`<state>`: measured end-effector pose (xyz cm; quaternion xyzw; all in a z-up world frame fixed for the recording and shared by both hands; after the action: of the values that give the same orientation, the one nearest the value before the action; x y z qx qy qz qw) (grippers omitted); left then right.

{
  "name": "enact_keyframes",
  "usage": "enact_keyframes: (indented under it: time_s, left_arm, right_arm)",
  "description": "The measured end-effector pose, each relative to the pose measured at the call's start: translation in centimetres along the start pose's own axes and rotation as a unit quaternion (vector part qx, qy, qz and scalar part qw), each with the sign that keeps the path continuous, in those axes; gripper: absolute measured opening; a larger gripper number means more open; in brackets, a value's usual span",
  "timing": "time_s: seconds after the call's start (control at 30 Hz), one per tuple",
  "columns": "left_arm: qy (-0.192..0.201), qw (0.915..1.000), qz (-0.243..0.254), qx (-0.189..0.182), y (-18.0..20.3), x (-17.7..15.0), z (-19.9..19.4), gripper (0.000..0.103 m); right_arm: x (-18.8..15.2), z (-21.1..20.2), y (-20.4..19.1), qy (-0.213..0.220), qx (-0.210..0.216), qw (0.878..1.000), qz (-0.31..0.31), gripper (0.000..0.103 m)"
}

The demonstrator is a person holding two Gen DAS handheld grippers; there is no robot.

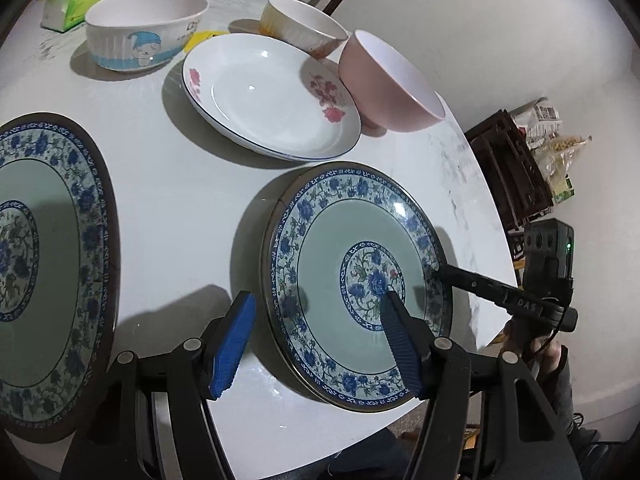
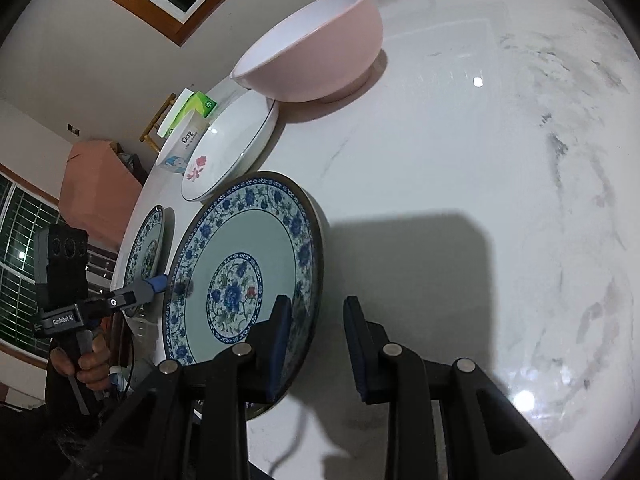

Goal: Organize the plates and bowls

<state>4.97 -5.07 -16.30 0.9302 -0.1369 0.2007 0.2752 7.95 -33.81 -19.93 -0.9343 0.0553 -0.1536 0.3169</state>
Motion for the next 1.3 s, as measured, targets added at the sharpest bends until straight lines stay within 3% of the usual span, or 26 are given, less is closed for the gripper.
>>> enact_keyframes:
  time_s: [0.2, 0.6, 0.93, 1.3]
  left_arm:
    - [-0.008, 1.0, 0.002, -0.003, 0.0, -0.1, 0.6, 0.059]
    - [-0.022, 0.9996, 0.009, 0.016, -0.5, -0.1, 1.6, 0.038]
    - [-0.027, 0.9983, 0.019, 0.048, -1.1, -0.2, 1.7, 0.014]
    - [-0.026, 0.9965, 0.02, 0.076, -1.0, -0.2, 1.4, 0.015]
  right_arm:
    - [0.1, 0.4, -0.3, -0.004, 0.011, 1.0, -0.005, 0.028]
    - [0.0, 0.7, -0.6, -0.009, 0.023, 1.0, -0.008, 0.027]
    - [-0.1, 0.6, -0.3, 0.01, 0.009, 1.0, 0.003, 0.019]
    - [-0.5, 0.9, -1.1, 0.029, -0.036, 0.999, -0.004, 0.016]
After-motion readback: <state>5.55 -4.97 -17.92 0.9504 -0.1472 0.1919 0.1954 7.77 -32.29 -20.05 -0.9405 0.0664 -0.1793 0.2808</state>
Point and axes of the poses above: each gripper's, at about its wrist camera, not at the fingertips, and z roughly the way its jaws point, y to its right, x to its top, the point moved 5 cm from there along z, roughly the way its jaws point, and after that the axes turned 13 degrees about z, right-handed, at the moved point
